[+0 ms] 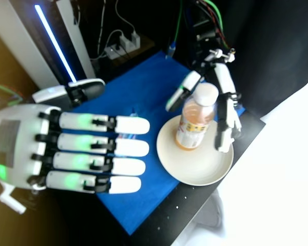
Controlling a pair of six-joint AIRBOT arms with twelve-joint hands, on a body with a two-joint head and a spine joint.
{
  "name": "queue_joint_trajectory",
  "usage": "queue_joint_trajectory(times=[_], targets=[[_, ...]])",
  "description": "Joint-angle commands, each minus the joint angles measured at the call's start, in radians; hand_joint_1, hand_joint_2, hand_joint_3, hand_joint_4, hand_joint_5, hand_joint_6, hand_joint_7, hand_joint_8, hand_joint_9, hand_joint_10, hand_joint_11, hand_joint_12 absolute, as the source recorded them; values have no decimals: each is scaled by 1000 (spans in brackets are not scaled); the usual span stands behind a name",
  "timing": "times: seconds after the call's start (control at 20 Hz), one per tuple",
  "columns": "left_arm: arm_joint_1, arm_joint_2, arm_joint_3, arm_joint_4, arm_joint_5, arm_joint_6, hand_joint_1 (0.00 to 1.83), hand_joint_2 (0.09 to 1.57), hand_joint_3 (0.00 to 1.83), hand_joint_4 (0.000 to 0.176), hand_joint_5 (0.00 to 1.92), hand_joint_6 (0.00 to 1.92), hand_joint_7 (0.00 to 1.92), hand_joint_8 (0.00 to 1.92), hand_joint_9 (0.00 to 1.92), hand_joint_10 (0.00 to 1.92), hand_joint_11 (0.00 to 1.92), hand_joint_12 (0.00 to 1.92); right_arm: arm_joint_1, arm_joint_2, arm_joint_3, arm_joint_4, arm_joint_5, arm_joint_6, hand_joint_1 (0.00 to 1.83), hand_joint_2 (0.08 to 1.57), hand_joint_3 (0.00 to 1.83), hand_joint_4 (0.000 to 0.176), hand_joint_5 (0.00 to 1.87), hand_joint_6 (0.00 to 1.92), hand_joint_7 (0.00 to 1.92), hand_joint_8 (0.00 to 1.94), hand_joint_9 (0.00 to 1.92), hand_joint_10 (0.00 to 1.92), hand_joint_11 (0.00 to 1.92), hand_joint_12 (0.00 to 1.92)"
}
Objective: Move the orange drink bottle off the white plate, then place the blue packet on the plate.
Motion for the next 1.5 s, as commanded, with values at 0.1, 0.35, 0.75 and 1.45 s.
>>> queue_joint_trajectory(times=[0.1, 0.35, 0.75, 1.45], targets=[[-1, -18, 14, -21, -100, -28, 1186, 1060, 0, 0, 1043, 869, 808, 530, 576, 1006, 313, 1727, 13, 0, -1, 25, 130, 4, 502, 765, 0, 0, 0, 0, 87, 4, 106, 2, 0, 408], [2, -18, 19, -21, -97, -30, 1437, 1120, 10, 0, 789, 1415, 872, 1262, 812, 1262, 590, 1661, 13, 3, -3, 25, 132, 4, 496, 788, 7, 0, 0, 0, 78, 0, 97, 0, 0, 416], [2, -8, 24, -24, -128, -50, 1489, 1125, 26, 0, 737, 1717, 854, 1317, 806, 1295, 621, 1653, 13, 7, -6, 26, 136, 4, 502, 777, 0, 0, 0, 0, 77, 3, 97, 3, 10, 417], [-40, 84, -46, -28, -233, -64, 1497, 1100, 0, 0, 799, 1484, 915, 1264, 892, 1075, 473, 1240, 13, 2, -5, 29, 136, 4, 506, 753, 0, 0, 0, 0, 32, 3, 52, 5, 12, 340]])
